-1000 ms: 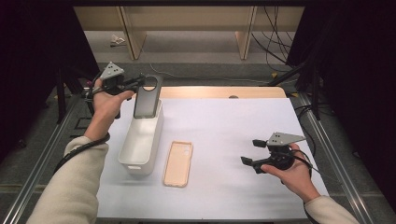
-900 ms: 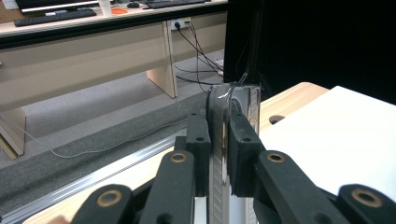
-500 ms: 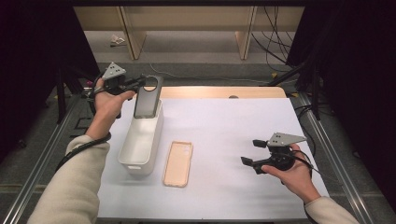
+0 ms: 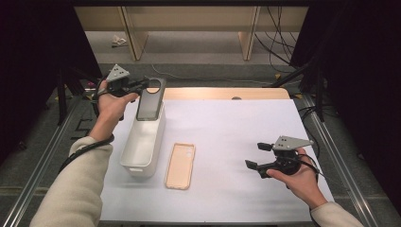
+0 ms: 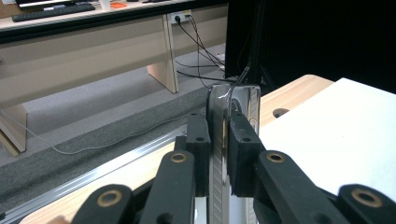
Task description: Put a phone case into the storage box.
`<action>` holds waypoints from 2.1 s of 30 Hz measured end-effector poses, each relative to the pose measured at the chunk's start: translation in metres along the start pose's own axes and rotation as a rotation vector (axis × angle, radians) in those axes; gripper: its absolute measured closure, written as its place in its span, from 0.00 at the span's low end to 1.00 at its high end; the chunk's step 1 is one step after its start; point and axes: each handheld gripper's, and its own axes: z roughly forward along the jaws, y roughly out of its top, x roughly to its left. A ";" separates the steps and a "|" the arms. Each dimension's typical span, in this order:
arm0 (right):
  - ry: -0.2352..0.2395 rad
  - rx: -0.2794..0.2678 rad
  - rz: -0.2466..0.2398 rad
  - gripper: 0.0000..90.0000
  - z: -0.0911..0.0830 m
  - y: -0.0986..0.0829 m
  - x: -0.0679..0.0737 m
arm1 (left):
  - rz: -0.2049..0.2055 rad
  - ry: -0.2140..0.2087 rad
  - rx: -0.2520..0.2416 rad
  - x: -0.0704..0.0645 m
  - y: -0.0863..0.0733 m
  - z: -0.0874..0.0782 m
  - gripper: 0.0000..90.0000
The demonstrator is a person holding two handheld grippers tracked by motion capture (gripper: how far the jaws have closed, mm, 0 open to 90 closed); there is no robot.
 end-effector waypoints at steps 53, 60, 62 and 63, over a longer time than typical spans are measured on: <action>0.010 0.003 0.006 0.18 0.000 -0.002 -0.002 | -0.036 0.014 0.063 0.010 -0.026 0.020 0.89; 0.011 0.005 0.008 0.18 0.000 -0.002 -0.002 | -0.038 0.017 0.070 0.011 -0.028 0.021 0.89; 0.012 0.007 0.007 0.18 0.001 -0.002 -0.002 | -0.038 0.016 0.071 0.012 -0.028 0.022 0.89; 0.012 0.007 0.008 0.18 0.001 -0.002 -0.002 | -0.038 0.016 0.073 0.011 -0.028 0.022 0.89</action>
